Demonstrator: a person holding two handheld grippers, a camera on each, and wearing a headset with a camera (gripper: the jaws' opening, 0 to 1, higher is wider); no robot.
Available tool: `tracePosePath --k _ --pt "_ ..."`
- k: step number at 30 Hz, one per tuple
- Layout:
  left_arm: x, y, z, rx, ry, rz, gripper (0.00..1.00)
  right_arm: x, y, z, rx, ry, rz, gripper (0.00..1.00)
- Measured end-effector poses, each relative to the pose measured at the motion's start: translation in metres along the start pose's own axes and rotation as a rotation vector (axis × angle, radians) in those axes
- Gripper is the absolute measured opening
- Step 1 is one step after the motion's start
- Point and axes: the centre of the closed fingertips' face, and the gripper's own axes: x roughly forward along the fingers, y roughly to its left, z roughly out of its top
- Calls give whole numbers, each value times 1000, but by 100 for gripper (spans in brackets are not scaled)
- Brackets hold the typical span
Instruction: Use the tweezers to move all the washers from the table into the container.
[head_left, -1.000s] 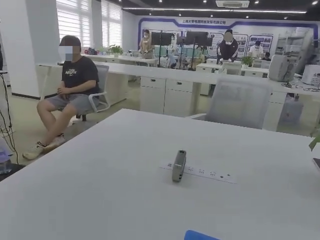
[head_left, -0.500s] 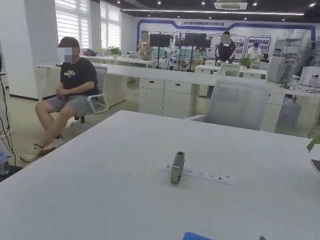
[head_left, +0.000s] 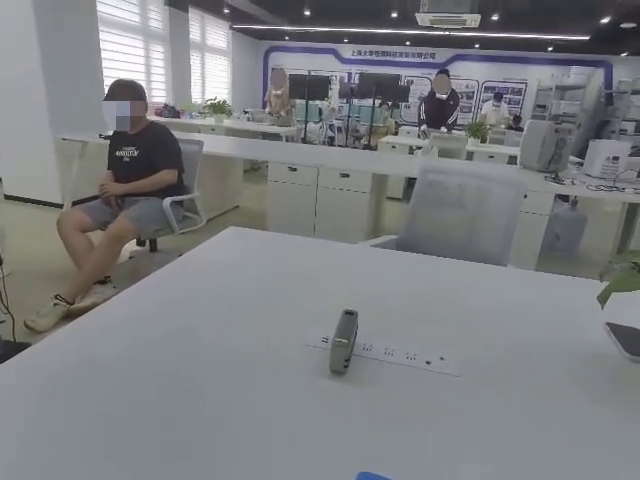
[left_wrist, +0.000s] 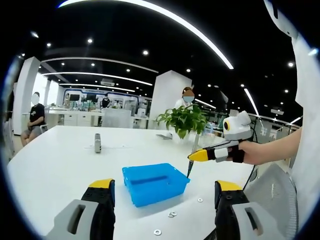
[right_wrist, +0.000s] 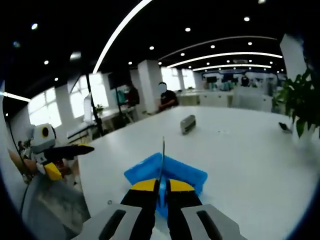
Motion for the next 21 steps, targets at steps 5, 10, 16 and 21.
tracePosePath --k 5,10,16,21 --pt "0 1 0 -6 -1 0 83 -10 6 -21 54 22 -15 4" --pt "1 1 -2 2 11 0 82 -15 6 -46 129 61 -31 4" --pt "1 1 -3 4 13 2 82 -13 1 -69 196 119 -62 4" --pt "0 3 -2 5 7 8 82 -11 -6 -73 223 115 -75 4"
